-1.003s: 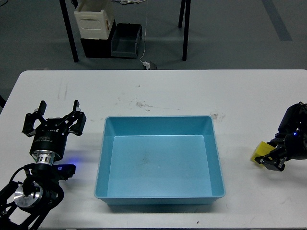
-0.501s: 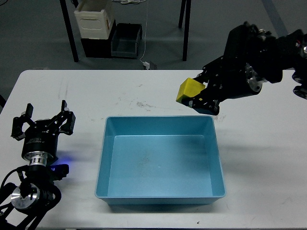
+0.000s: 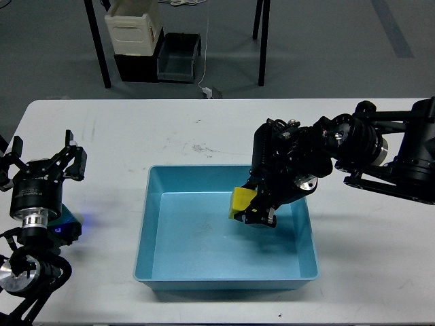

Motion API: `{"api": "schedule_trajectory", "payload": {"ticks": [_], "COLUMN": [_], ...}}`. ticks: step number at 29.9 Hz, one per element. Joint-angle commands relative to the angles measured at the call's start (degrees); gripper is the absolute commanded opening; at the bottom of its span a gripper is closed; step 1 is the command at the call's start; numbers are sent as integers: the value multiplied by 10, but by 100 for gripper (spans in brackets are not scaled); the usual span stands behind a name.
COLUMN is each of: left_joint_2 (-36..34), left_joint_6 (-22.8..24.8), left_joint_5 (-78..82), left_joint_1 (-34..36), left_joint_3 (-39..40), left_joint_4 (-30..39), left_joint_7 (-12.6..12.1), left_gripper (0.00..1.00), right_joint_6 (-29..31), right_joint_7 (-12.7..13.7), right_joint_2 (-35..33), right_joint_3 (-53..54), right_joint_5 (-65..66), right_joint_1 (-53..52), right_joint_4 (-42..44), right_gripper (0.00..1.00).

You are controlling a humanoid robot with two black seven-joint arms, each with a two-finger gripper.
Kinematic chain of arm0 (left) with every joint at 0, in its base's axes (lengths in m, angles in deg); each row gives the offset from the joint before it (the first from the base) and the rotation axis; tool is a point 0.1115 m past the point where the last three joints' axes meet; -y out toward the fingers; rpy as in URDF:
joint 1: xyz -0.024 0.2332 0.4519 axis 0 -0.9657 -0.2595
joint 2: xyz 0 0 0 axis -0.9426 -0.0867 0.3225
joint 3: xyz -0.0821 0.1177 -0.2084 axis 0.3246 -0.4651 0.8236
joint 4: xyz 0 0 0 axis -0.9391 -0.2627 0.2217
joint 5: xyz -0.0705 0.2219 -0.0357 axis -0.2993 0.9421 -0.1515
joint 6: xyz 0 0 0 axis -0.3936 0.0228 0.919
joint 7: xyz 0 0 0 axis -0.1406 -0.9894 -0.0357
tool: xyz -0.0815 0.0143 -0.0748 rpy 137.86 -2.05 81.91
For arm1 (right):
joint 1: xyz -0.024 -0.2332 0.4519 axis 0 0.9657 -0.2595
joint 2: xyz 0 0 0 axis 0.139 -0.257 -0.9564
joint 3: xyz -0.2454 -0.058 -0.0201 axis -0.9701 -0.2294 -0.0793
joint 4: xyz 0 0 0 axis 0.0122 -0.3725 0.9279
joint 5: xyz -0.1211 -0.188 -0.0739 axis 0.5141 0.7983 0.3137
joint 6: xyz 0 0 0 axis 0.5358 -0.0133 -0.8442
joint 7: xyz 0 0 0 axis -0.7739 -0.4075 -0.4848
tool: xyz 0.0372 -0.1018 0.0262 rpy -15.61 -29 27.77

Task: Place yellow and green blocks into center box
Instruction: 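Lift the yellow cube over the tub and release it inside, then withdraw the right gripper from the tub toward its side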

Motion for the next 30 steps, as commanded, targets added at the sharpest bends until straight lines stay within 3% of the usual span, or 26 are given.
{"api": "schedule_trajectory", "payload": {"ticks": [1,4,11,17,20,30], "left_joint_2": [-37,-63,-165,-251,-272,-295], "left_joint_6": [-3,1,-4,0,1,3], "left_joint_5": [0,0,4,73,201,851], "left_joint_1": [8,19,26,52,77,222], "left_joint_3": [2,0,-2,-1,4,6], "left_joint_4": [-1,-3,-3,-17,-47,-124], "left_joint_7": [0,0,0,0,0,0], "left_gripper": [100,100,100,100,100,100], "right_joint_6": [-4,-6,-21,-134,-174,-172], "right_joint_7": [0,0,0,0,0,0], "right_joint_2": [1,-2,-5,-7,-7,-20], "right_joint_3": [28,71,139,275,355,596], "right_joint_5": [-1,-14,-36,-36,-36,-127], "right_joint_1": [39,78,111,189,235,456], "right_joint_4": [11,11,11,4,-15,-152], "right_gripper": [49,97,99,99,99,99]}}
